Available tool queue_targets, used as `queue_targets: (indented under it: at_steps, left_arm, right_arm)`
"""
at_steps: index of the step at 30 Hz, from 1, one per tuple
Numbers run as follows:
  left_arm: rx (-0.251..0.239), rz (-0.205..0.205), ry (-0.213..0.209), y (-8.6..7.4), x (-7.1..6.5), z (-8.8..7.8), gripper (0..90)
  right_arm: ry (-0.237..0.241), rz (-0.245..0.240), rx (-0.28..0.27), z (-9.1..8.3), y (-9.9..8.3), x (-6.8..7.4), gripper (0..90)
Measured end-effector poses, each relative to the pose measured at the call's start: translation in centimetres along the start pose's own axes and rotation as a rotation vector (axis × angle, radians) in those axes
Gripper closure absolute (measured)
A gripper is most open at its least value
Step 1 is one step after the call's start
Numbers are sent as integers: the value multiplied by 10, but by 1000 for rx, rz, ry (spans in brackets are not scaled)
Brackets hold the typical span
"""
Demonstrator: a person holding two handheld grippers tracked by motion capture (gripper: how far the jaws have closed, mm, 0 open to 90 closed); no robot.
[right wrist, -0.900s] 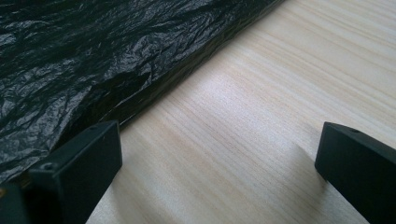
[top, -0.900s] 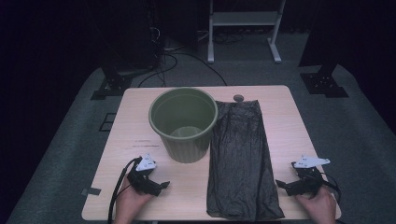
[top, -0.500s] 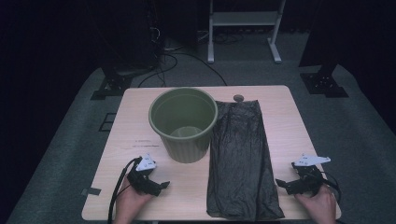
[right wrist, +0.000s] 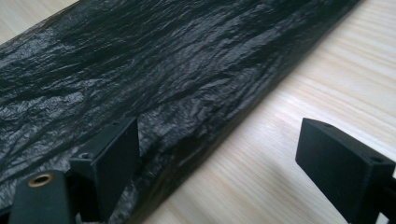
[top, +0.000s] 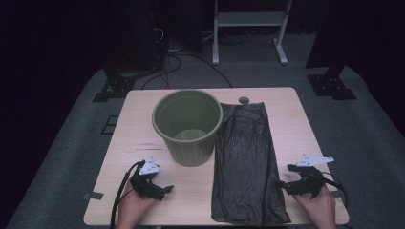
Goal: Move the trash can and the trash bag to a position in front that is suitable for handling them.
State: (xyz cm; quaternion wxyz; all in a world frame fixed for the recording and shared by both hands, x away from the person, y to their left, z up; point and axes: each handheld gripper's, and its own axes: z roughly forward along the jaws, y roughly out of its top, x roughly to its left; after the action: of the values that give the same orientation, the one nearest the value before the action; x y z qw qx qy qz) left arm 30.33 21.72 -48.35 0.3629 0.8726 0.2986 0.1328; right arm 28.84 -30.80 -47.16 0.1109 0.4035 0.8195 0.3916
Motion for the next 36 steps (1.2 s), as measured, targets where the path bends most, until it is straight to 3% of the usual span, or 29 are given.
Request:
queue_targets:
  at_steps: [5,9,19,22,27,36]
  left_arm:
    - [0,0,0,0,0,0,0]
    - [0,0,0,0,0,0,0]
    - [0,0,0,0,0,0,0]
    - [0,0,0,0,0,0,0]
    - [0,0,0,0,0,0,0]
    - [0,1,0,0,0,0,0]
  right_arm:
    - [17,-17,22,11,5,10,137]
    - [-2,-18,45,17,4,11,237]
    - [9,-31,68,11,4,9,870]
    - [4,-52,65,8,4,9,896]
    - [-56,-63,71,-2,3,3,895]
    - [-135,-4,63,-21,-5,-34,870]
